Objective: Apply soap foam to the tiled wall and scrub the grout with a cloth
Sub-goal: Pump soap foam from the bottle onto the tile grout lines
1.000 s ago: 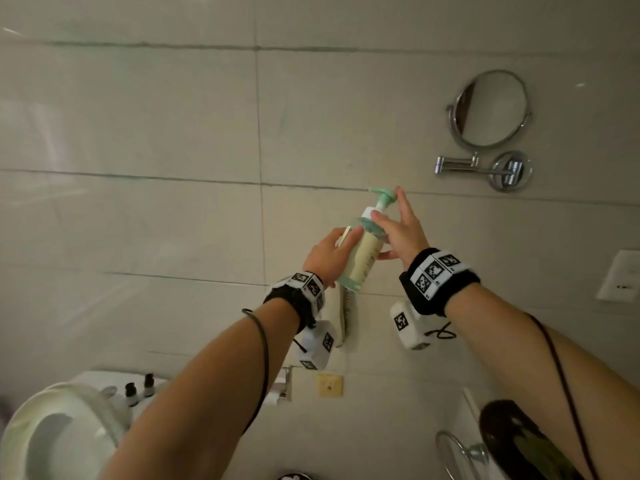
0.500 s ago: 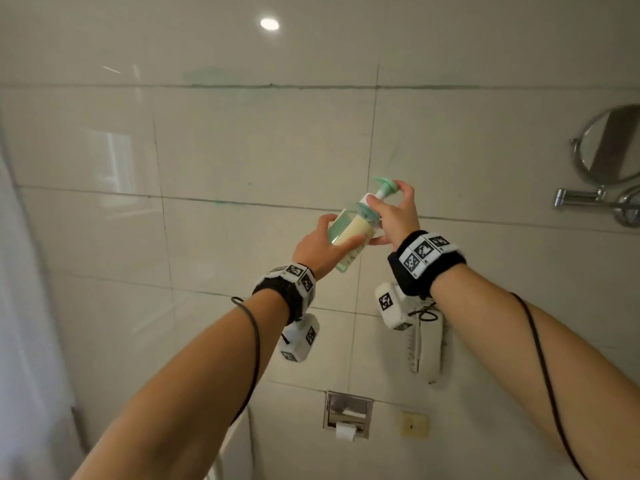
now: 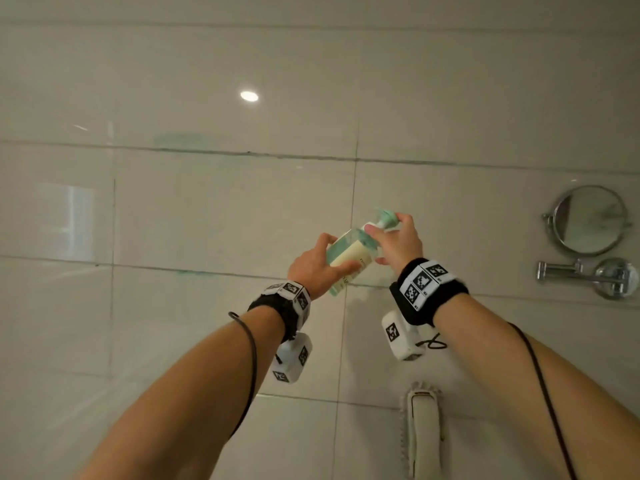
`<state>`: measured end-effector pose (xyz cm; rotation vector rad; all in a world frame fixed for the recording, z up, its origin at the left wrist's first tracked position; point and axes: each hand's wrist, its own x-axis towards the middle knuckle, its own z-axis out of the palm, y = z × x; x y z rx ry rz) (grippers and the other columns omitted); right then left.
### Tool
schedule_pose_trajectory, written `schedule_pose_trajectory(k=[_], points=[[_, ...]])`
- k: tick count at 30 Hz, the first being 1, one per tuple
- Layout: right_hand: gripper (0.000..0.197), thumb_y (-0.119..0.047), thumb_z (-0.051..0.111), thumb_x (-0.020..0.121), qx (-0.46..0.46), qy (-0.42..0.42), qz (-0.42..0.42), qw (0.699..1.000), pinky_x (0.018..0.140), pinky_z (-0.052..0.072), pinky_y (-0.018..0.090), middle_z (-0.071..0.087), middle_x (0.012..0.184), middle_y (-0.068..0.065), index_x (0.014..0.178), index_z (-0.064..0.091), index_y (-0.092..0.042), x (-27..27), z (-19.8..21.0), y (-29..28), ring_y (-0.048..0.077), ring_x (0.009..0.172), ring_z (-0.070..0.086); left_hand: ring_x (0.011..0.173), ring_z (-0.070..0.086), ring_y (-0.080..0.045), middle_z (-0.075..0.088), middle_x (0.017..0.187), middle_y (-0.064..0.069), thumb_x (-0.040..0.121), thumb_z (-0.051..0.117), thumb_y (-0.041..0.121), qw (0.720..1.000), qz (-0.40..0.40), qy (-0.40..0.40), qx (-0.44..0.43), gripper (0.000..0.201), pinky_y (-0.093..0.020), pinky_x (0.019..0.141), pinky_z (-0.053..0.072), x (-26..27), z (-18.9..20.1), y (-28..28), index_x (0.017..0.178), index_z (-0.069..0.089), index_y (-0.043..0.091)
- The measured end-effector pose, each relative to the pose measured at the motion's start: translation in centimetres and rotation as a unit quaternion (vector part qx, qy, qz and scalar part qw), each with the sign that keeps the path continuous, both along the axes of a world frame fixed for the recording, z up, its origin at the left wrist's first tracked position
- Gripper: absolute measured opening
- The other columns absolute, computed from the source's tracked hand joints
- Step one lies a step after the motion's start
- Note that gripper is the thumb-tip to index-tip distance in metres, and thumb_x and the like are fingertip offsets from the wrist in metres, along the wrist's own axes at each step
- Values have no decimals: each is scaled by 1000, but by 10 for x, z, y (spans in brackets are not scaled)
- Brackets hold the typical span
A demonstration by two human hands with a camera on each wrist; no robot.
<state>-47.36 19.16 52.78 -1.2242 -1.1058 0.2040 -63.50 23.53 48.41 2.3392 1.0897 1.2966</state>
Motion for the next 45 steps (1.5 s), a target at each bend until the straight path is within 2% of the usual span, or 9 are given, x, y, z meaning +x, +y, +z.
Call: schedule_pose_trajectory(k=[3, 6, 8, 11, 14, 20, 33, 37, 45], points=[[67, -47, 76, 71, 32, -68, -55, 996, 83, 58, 46, 53, 120, 1, 127, 49, -20, 33, 19, 14, 23, 99, 64, 85, 70, -25, 69, 103, -2, 80, 71, 57, 1000, -19, -16, 13, 62, -43, 80, 58, 31, 20, 14, 129, 43, 31], [72, -48, 74, 71, 59, -94, -73, 991, 89, 55, 46, 52, 127, 0, 132, 48, -19, 65, 40, 26, 22, 105, 62, 89, 68, -25, 67, 109, -3, 76, 77, 50, 999, -34, -28, 26, 68, -43, 82, 58, 61, 44, 31, 132, 42, 34], [66, -45, 73, 77, 64, -125, -102, 985, 98, 49, 44, 52, 129, 1, 132, 50, -17, 86, 56, 33, 22, 113, 57, 91, 67, -25, 67, 112, -4, 75, 79, 46, 998, -37, -33, 41, 70, -42, 83, 58, 79, 60, 41, 133, 42, 34], [60, -45, 71, 81, 80, -179, -164, 967, 104, 38, 38, 52, 128, 5, 129, 54, -13, 111, 75, 44, 24, 120, 45, 92, 67, -25, 65, 109, -1, 76, 78, 47, 996, -26, -38, 74, 69, -41, 83, 58, 103, 77, 54, 134, 43, 33], [60, -43, 71, 80, 96, -178, -192, 960, 105, 33, 35, 51, 129, 8, 128, 56, -11, 125, 89, 55, 26, 121, 42, 87, 67, -24, 65, 105, 1, 77, 75, 54, 994, -6, -36, 106, 68, -39, 79, 58, 124, 89, 63, 133, 44, 33], [59, -40, 74, 78, 108, -163, -192, 962, 107, 35, 40, 52, 125, 10, 127, 57, -12, 152, 109, 69, 28, 120, 43, 82, 68, -22, 67, 98, 3, 75, 71, 64, 990, -4, -57, 129, 65, -39, 75, 59, 151, 106, 81, 128, 47, 35], [56, -40, 73, 78, 180, -121, -168, 962, 103, 42, 44, 45, 111, -3, 126, 57, -14, 162, 139, 87, 23, 116, 47, 81, 71, -22, 72, 96, -3, 74, 73, 59, 988, -68, -121, 63, 52, -43, 75, 61, 166, 142, 89, 112, 55, 29], [51, -37, 71, 81, 199, -140, -177, 954, 101, 42, 40, 43, 109, -5, 124, 58, -13, 160, 139, 92, 21, 115, 46, 78, 72, -21, 72, 96, -3, 78, 75, 53, 985, -93, -136, 50, 47, -41, 72, 62, 166, 139, 93, 110, 54, 26], [40, -39, 67, 82, 206, -139, -180, 952, 97, 46, 44, 47, 104, -5, 112, 62, -13, 161, 139, 96, 21, 109, 51, 77, 73, -20, 72, 93, -3, 79, 77, 46, 981, -119, -153, 22, 42, -37, 65, 62, 165, 144, 95, 108, 56, 25]])
